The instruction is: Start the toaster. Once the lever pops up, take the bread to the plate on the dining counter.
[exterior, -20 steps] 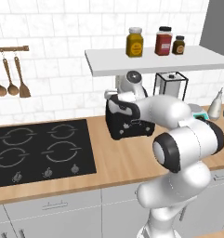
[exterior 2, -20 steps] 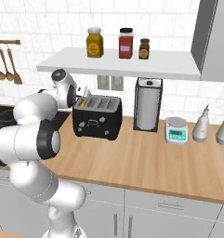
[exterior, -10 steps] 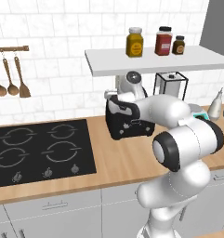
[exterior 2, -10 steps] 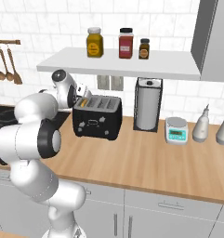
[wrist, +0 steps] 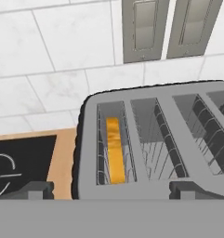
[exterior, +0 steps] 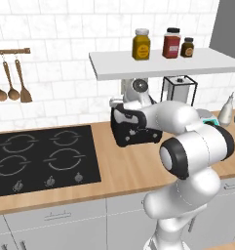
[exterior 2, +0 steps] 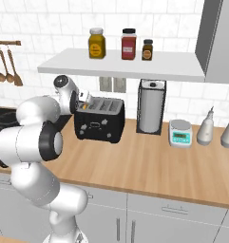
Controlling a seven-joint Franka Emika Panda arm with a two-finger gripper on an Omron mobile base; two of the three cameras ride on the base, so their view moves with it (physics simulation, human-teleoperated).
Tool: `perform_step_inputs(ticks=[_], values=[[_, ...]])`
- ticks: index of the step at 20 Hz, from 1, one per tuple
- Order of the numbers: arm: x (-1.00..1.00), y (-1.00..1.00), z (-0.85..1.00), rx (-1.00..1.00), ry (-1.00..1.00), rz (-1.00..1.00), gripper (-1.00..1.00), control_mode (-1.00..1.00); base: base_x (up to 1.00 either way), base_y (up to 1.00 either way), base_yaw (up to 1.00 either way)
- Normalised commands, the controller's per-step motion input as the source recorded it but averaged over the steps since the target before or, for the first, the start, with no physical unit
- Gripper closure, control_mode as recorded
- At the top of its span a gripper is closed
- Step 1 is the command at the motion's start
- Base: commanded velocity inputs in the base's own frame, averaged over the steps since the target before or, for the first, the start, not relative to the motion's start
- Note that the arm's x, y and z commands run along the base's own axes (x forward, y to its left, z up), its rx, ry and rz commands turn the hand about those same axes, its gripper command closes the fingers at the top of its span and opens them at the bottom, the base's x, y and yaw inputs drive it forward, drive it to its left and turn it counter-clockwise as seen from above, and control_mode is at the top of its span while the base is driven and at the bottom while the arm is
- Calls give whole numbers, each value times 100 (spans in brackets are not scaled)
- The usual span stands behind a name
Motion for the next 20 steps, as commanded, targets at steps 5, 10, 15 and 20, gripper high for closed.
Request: perform_step_inputs(ticks=[5,10,15,20], values=[[0,0,-8,0,0,0,-100,-100,0,0,0],[0,0,-6,0,0,0,-100,-100,0,0,0],[4,0,-1,0,0,0,-100,-100,0,0,0],[13,0,0,0,-2,0,-100,-100,0,0,0]])
